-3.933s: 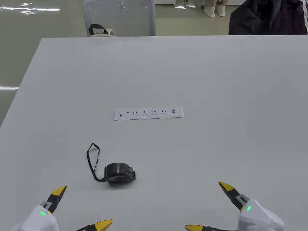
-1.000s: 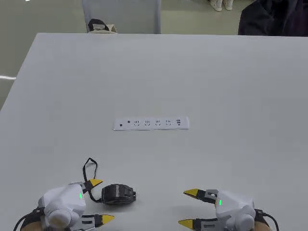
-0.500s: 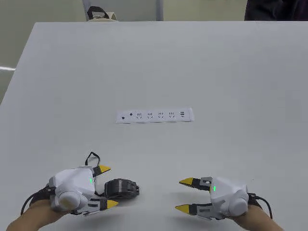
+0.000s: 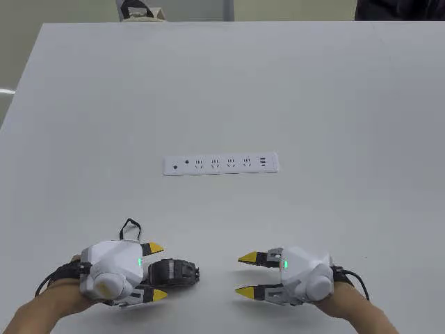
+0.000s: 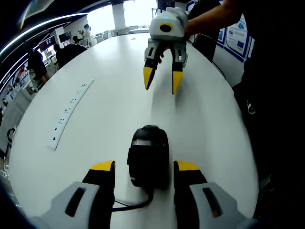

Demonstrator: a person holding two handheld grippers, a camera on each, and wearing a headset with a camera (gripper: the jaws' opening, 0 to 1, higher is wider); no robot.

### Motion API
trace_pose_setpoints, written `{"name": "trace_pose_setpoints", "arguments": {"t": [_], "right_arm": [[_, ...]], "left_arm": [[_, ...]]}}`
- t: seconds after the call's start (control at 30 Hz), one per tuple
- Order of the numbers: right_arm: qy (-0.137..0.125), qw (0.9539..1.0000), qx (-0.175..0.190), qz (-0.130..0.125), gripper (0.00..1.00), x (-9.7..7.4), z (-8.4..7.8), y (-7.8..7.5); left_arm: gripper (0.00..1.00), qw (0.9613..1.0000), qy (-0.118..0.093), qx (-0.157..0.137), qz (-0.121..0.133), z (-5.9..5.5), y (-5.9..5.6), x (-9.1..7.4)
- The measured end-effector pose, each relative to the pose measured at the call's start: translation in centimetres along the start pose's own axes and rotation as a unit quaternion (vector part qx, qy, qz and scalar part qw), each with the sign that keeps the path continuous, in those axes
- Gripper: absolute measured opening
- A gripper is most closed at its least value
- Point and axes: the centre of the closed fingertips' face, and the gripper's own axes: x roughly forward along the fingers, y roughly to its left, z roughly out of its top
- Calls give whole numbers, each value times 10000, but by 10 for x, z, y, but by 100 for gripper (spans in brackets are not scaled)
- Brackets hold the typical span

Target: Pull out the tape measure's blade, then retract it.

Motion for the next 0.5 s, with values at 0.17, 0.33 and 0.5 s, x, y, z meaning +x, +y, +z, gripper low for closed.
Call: {"name": "trace_pose_setpoints", "arguments": {"t": [0.17,0.33,0.5], "right_arm": [[22,9998,-142,159,29,16,3,1],[53,9992,-253,311,28,31,3,5],[79,9985,-323,441,27,43,4,6]], "left_arm": [[41,9999,35,134,-91,-2,0,3],[37,9995,-27,248,-198,3,-2,6],[37,9987,35,370,-335,4,-6,10]]}}
